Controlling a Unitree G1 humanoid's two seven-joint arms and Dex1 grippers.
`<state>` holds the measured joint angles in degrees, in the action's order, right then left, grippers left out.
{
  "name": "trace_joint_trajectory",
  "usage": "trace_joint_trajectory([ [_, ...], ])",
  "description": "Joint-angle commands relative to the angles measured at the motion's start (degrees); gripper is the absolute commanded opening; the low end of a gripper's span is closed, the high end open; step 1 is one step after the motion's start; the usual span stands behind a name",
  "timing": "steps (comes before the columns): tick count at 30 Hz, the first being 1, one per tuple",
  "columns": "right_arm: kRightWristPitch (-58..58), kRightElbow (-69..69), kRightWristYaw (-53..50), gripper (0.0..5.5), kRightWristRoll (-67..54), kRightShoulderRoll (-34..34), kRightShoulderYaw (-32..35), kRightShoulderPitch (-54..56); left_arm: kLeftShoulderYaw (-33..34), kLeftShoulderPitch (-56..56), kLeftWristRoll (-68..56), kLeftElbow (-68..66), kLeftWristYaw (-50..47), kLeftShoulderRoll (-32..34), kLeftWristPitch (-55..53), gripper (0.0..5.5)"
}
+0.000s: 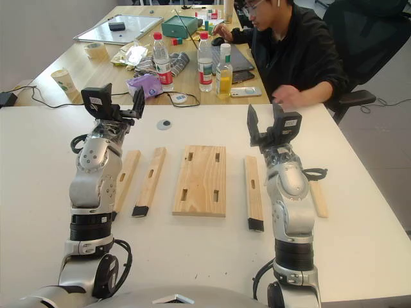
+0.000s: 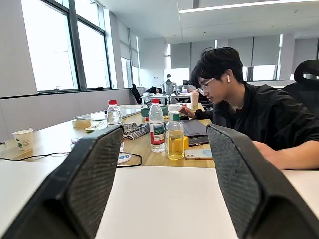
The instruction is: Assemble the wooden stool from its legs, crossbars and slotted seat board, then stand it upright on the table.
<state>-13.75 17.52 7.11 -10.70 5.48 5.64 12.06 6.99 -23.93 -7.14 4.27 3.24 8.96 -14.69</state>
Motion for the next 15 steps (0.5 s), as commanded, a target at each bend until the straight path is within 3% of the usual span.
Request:
trace_joint_trajectory([
  [1, -2.78, -0.55, -0.48, 3.10, 1.33, 2.08, 0.10, 1.44, 0.51, -4.03, 4.78, -4.59, -5.33, 1.59, -4.59, 4.01],
  [5, -9.84, -1.78, -0.43, 3.10, 2.68, 4.49, -0.68, 4.97, 3.00, -4.99, -1.11, -2.90, -0.48, 1.98, -5.60, 4.01],
  [15, -9.21, -0.83, 1.62, 3.10, 1.57, 5.33, 0.90, 3.82, 1.98, -2.78, 0.23, -3.24, 0.20, 2.13, -0.74, 4.01],
])
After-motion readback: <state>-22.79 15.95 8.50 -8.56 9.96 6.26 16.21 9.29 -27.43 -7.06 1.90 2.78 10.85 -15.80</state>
